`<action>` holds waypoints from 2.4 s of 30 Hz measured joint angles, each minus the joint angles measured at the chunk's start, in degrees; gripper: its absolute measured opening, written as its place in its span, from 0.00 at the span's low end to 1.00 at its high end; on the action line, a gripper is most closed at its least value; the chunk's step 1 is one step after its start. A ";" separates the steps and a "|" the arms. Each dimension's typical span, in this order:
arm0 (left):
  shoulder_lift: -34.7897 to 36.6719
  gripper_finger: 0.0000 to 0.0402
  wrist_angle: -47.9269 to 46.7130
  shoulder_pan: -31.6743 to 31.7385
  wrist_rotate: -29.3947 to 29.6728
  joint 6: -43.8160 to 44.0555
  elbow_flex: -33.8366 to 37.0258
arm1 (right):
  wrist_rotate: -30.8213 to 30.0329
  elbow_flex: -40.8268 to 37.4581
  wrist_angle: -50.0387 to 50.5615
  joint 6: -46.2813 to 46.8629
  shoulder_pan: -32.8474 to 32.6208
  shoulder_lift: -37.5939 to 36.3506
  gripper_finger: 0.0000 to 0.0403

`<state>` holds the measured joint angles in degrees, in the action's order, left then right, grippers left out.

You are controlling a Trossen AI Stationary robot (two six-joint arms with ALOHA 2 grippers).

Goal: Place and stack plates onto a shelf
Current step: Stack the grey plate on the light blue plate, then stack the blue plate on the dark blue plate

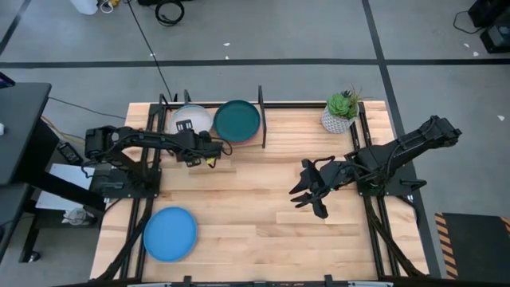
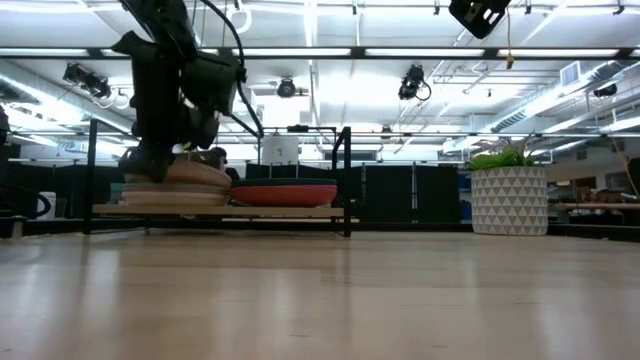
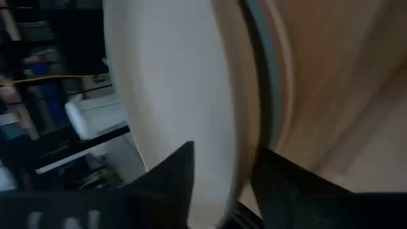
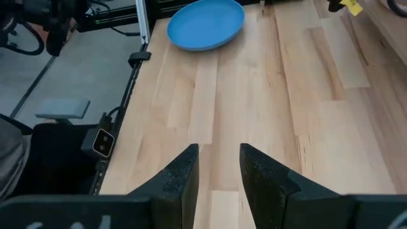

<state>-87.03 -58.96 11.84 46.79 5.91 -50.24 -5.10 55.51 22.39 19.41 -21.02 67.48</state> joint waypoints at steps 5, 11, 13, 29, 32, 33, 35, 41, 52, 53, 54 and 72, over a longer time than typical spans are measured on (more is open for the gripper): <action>5.24 0.51 0.03 0.04 -6.85 -0.31 -0.02 | 0.00 0.00 0.00 0.13 0.00 0.00 0.30; 15.29 0.52 1.77 -1.03 -26.89 1.34 -0.02 | 0.00 -0.03 -0.03 -0.13 0.00 0.03 0.30; 17.92 0.51 3.21 -2.60 -29.34 2.52 -0.02 | 0.00 -0.55 -1.43 -0.88 0.00 0.33 0.30; 16.84 0.39 7.18 -9.40 0.40 14.27 0.10 | 0.13 -4.57 -11.19 -9.41 0.24 0.90 0.30; 12.94 0.39 6.61 -8.98 1.73 12.02 0.09 | 0.42 -4.57 -11.04 -10.48 0.24 0.90 0.30; 11.30 0.39 6.13 -8.98 2.94 11.27 0.11 | 0.54 -4.57 -11.31 -10.71 0.24 0.90 0.30; 7.94 0.39 5.73 -8.87 5.25 9.70 0.11 | 0.62 -4.55 -11.44 -11.01 0.24 0.90 0.30; 0.56 0.39 4.55 -7.00 5.13 6.63 0.15 | 1.79 -4.55 -11.65 -11.03 0.04 0.90 0.30; 6.83 0.39 -4.91 -10.31 2.14 11.04 -3.41 | 2.16 -4.52 -11.24 -10.43 0.04 0.90 0.30; 8.14 0.39 -4.94 -11.63 -2.14 10.23 -3.95 | 2.16 -4.52 -11.07 -10.30 0.03 0.89 0.30; 9.48 0.39 -3.82 -13.24 -7.73 8.96 -4.17 | 2.16 -4.52 -10.84 -10.15 0.02 0.90 0.30; 5.05 0.39 4.62 -50.35 -42.13 20.90 -4.13 | 2.13 -4.52 -9.86 -10.12 -1.01 0.90 0.30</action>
<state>-81.99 -54.33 -38.51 4.65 26.81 -54.37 -2.97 50.98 12.53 9.29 -22.02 68.38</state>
